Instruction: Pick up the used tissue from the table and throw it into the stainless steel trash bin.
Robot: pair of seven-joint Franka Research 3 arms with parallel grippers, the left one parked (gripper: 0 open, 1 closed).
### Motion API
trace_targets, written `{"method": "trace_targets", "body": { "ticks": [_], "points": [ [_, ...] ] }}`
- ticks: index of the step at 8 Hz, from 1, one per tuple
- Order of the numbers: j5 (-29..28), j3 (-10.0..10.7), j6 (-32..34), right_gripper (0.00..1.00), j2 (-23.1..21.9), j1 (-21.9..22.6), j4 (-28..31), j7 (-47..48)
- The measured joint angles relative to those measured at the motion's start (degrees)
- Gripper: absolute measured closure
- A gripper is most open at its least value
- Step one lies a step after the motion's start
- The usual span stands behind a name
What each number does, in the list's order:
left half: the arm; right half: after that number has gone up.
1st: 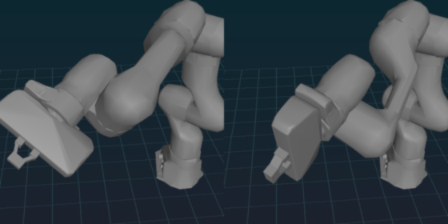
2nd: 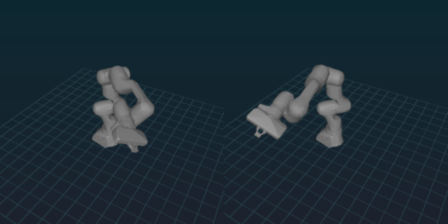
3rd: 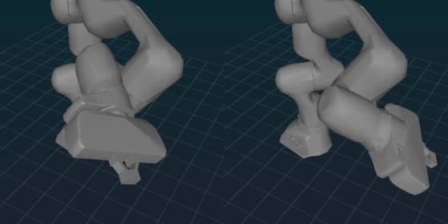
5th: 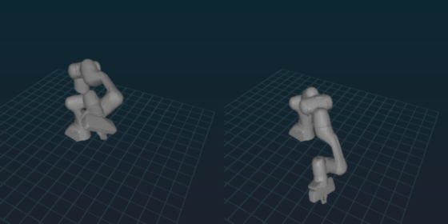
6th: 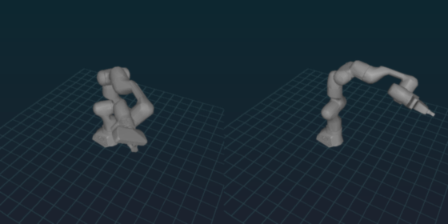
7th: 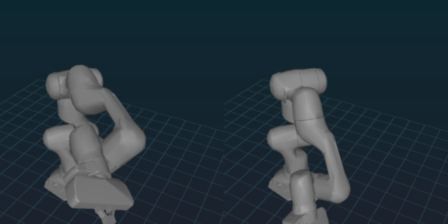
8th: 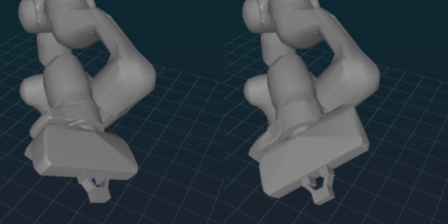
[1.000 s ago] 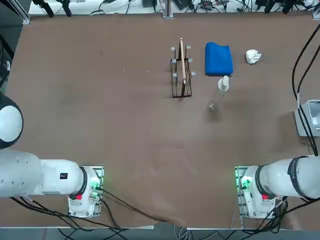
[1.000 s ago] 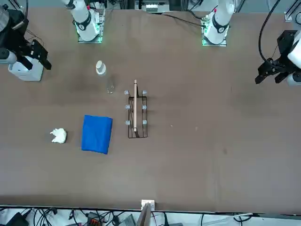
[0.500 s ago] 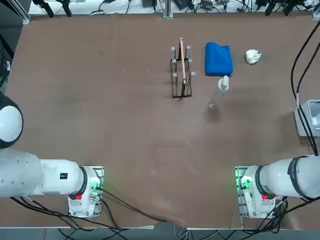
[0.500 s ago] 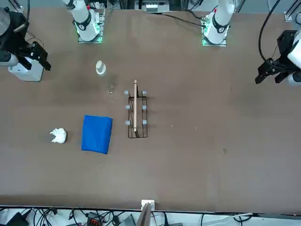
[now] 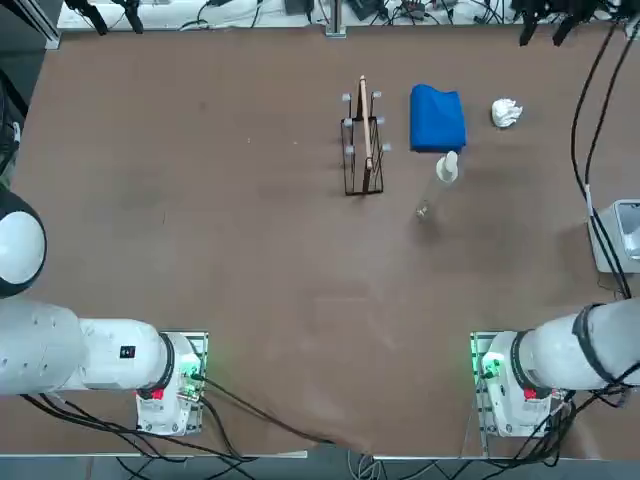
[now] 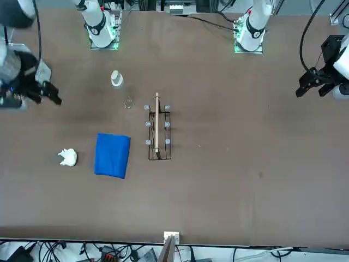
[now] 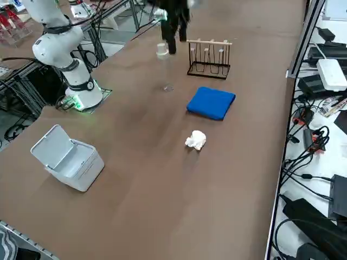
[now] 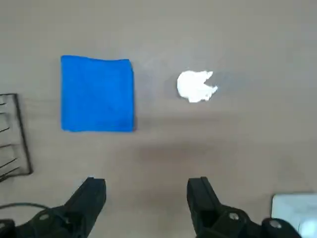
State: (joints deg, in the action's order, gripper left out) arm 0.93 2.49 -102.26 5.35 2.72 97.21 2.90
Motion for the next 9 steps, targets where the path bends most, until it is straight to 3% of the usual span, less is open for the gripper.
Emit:
{"method": "trace_targets", "body": {
  "ticks": [5,9],
  "points": [
    [-0.04,0.07,-16.26,0.0,14.49,-5.55,-0.11,-20.15],
    [0.0,-0.36,-26.95,0.0,24.87,-6.02,-0.14,-28.93]
  ]
}}
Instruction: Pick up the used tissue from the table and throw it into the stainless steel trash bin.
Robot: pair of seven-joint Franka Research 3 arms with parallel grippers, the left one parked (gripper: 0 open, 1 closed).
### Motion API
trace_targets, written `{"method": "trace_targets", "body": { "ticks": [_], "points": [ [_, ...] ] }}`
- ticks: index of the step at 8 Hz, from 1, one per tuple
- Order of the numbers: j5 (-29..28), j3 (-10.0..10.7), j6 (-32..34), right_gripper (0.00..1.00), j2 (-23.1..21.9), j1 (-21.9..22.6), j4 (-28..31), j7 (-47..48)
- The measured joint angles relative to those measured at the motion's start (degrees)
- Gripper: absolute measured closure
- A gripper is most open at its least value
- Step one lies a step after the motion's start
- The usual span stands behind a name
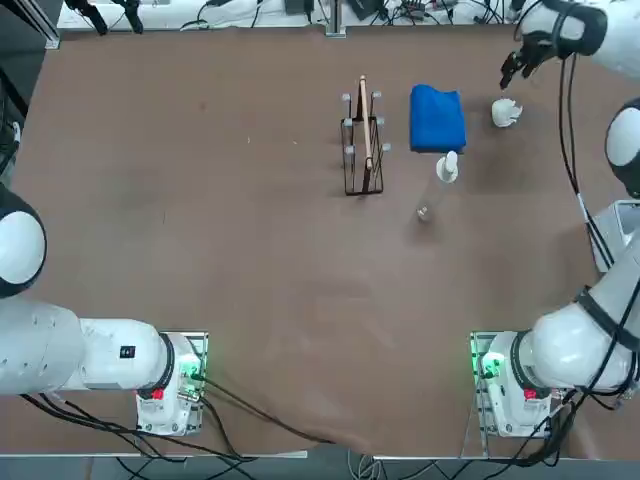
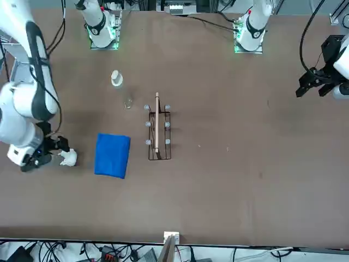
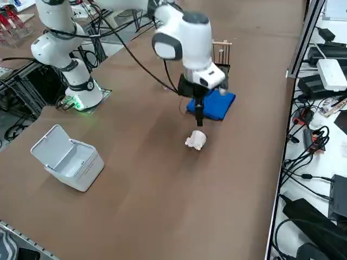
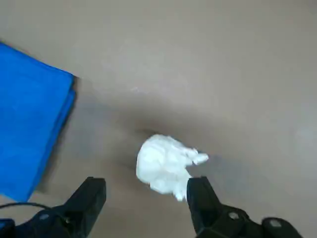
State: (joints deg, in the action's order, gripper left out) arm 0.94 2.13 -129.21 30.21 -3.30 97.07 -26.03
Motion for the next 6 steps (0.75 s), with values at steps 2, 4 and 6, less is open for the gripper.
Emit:
{"method": "trace_targets", "body": {
  "ticks": [2,4,6],
  "points": [
    [0.77,-0.09,-4.05,0.0,4.07,0.07,-0.14,-5.5],
    [2.05,-0.11,-4.27,0.0,5.83,0.15,-0.1,-7.57],
    [6.27,-0.12,-4.87,0.0,7.53,0.22,-0.08,-7.97]
  ]
}}
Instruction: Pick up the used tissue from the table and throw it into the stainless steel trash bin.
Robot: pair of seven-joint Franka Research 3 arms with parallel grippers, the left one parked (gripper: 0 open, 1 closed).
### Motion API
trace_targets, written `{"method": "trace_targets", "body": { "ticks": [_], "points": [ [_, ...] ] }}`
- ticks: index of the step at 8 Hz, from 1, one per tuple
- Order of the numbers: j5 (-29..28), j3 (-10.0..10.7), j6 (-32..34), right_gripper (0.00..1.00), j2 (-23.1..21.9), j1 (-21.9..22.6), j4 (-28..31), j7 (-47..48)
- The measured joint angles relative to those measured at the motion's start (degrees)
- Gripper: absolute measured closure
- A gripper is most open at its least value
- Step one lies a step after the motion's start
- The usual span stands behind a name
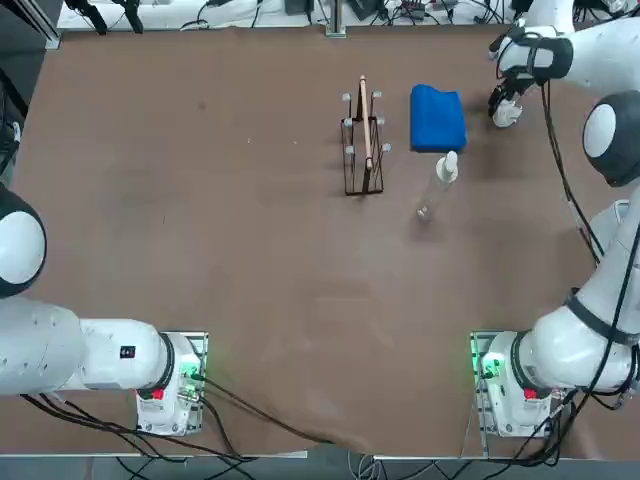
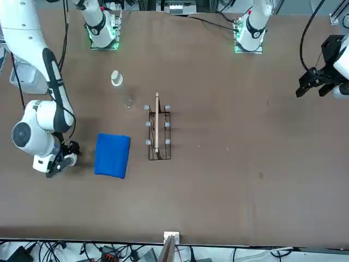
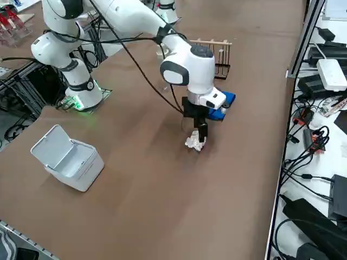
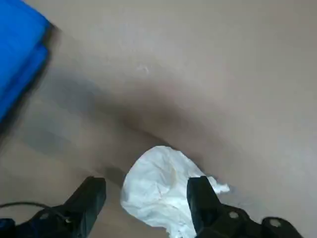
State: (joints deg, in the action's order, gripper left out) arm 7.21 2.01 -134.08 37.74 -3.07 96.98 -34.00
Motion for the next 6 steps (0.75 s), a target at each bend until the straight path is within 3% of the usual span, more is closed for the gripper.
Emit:
{"method": "trace_targets", "body": {
  "ticks": [4,6],
  "points": [
    [1.96,0.06,-1.16,0.02,2.14,-1.16,0.11,-0.13],
    [1.97,0.06,-1.16,0.15,2.14,-1.24,0.1,-0.13]
  ]
}}
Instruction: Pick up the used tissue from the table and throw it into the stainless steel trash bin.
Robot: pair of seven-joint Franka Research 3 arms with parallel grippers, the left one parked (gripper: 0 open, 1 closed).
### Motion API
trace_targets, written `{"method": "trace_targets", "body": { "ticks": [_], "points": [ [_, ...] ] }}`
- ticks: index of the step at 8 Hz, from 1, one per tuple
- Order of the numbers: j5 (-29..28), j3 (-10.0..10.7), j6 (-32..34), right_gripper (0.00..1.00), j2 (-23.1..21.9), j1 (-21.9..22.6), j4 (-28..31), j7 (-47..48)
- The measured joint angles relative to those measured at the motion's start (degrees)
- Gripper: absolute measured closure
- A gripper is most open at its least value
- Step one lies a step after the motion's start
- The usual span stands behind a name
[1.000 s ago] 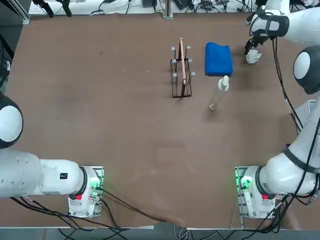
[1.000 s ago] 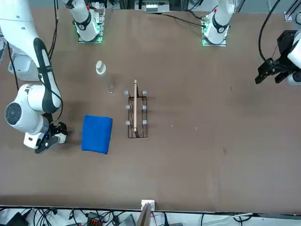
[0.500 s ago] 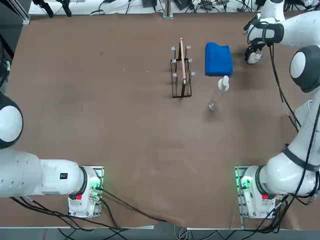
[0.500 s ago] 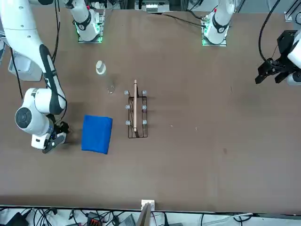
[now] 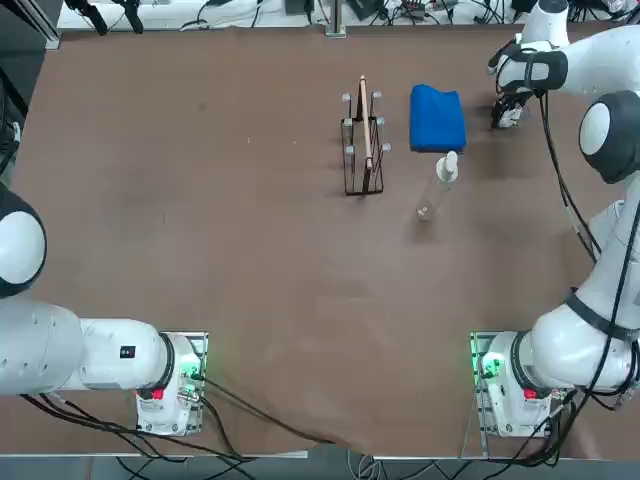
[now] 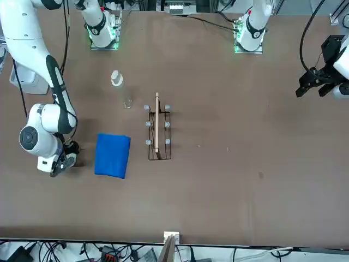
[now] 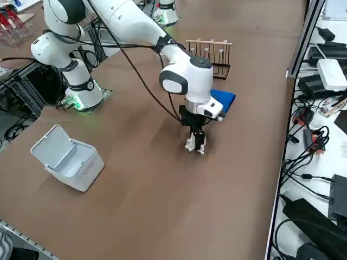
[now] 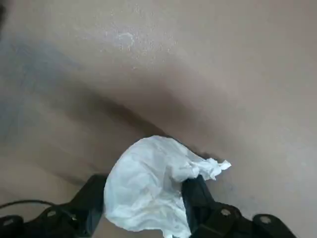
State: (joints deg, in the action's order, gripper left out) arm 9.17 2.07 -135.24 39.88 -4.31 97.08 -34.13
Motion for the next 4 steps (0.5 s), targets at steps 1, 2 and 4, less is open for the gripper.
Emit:
{"method": "trace_targets", "body": {
  "ticks": [1,2,4],
  "points": [
    [0.0,0.0,0.0,0.34,-0.17,-0.1,-0.06,0.0],
    [0.0,0.02,0.79,0.53,-0.85,-0.17,-0.22,0.0],
    [0.01,0.31,7.41,0.74,-4.64,-0.32,-1.03,-0.14]
  ]
}}
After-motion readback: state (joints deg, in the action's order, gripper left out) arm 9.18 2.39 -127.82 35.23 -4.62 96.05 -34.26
